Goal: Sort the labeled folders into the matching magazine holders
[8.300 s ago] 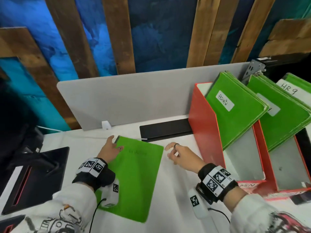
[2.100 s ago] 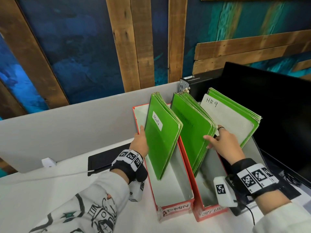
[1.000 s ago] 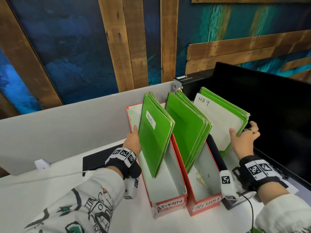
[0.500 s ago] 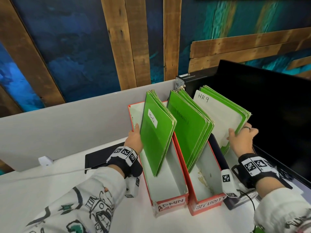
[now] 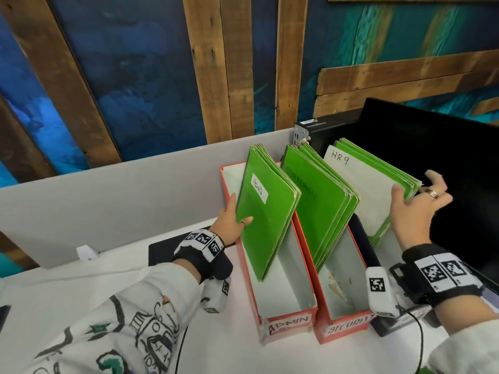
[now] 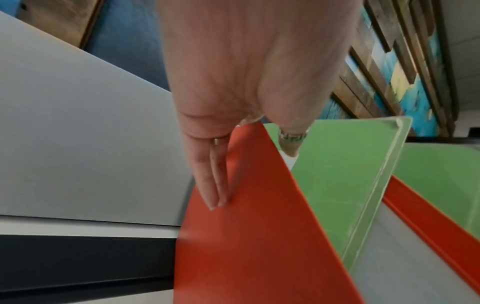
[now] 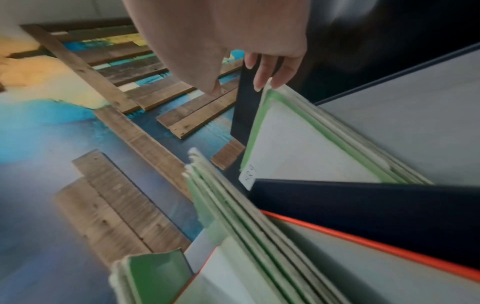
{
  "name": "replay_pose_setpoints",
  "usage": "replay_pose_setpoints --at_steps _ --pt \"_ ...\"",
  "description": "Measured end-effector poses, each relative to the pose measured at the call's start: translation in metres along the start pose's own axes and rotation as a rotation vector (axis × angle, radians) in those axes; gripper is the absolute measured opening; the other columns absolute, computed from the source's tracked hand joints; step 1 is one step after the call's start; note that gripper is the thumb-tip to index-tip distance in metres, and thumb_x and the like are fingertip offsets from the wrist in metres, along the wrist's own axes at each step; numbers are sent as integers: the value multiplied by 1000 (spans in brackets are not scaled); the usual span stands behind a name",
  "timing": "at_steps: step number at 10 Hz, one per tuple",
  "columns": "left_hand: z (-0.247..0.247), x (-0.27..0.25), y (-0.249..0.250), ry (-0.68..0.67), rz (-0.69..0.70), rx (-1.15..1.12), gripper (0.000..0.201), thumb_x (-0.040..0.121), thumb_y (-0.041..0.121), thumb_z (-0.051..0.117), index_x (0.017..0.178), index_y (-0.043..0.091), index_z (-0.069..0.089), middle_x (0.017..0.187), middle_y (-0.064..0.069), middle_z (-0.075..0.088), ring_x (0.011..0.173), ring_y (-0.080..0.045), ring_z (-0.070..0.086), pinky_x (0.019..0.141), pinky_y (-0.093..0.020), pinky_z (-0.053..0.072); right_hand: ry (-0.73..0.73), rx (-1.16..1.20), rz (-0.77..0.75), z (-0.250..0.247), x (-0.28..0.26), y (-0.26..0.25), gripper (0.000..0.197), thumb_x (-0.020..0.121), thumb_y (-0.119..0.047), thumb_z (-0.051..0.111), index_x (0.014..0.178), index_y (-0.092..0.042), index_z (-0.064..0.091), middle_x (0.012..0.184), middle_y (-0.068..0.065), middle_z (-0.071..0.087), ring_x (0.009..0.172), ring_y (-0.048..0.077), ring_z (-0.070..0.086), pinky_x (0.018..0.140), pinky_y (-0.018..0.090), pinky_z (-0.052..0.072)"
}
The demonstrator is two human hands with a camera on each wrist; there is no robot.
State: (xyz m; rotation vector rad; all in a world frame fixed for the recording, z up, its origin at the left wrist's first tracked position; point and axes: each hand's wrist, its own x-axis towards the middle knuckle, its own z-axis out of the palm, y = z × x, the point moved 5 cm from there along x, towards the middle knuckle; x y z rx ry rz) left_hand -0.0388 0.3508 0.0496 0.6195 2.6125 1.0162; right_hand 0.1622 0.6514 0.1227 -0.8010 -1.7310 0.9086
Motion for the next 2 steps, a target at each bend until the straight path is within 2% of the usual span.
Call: replay_pose_setpoints --at_steps 1,2 --pt "-15 -13 -4 0 14 -51 95 80 65 45 150 20 -1 148 -19 36 136 -33 38 112 -45 33 14 -36 -76 -1 -9 -31 55 89 -15 55 137 -14 30 133 23 28 114 31 37 100 45 36" --pt "-40 -33 -7 40 4 -16 75 96 40 42 149 8 0 156 -15 17 144 -26 20 114 -29 17 30 -69 -240 3 -26 -76 53 87 -19 54 136 -14 32 130 23 33 118 36 35 97 46 33"
